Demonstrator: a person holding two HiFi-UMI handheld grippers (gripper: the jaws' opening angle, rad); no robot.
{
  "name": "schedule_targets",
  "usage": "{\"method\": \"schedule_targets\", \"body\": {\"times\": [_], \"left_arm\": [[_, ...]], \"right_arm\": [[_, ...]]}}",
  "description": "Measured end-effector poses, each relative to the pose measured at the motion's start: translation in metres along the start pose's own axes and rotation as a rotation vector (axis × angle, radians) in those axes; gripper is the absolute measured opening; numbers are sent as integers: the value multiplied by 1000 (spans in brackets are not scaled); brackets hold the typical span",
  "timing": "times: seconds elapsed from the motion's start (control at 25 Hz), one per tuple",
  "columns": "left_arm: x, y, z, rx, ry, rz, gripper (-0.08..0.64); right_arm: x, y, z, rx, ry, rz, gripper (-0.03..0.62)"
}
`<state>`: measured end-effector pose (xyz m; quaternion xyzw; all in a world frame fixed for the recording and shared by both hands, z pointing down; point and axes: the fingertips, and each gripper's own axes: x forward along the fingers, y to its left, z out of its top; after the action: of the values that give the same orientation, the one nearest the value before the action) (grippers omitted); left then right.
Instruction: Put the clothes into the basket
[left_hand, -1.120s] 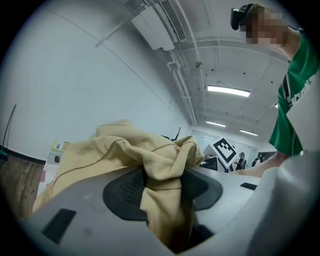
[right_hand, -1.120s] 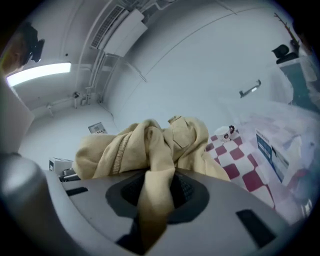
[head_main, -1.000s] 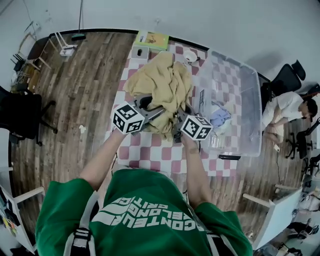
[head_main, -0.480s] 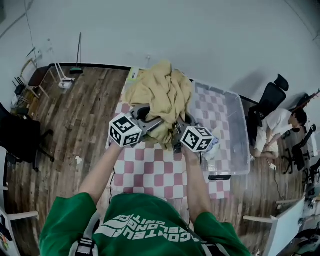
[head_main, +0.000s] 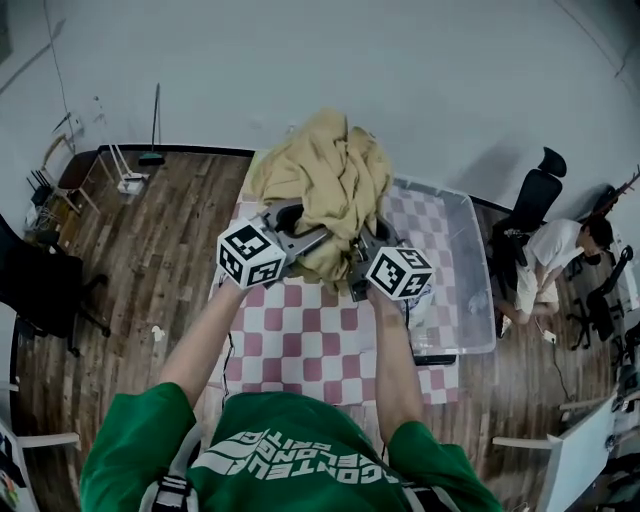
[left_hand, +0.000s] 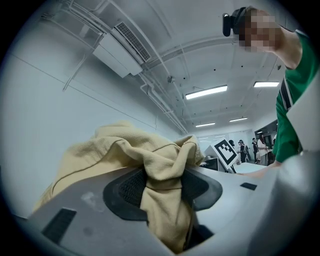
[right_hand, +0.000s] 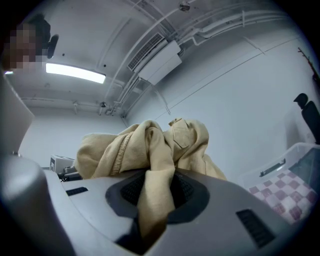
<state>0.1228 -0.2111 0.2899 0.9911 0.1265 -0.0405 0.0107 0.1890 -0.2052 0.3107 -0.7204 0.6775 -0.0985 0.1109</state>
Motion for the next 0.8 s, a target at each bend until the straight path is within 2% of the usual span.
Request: {"method": "schedule_targets", "body": {"times": [0.32, 0.56, 0.8], "left_arm": [[49, -33, 8, 27, -1, -73, 184], [115, -80, 17, 40, -1, -157, 184], [159, -111, 3, 32, 8, -246, 184]], "right_arm": [[-46, -35, 25, -4, -56, -57, 79], [-109, -83, 55, -10, -98, -131, 79], [-154, -122, 56, -3, -121, -223, 80]]}}
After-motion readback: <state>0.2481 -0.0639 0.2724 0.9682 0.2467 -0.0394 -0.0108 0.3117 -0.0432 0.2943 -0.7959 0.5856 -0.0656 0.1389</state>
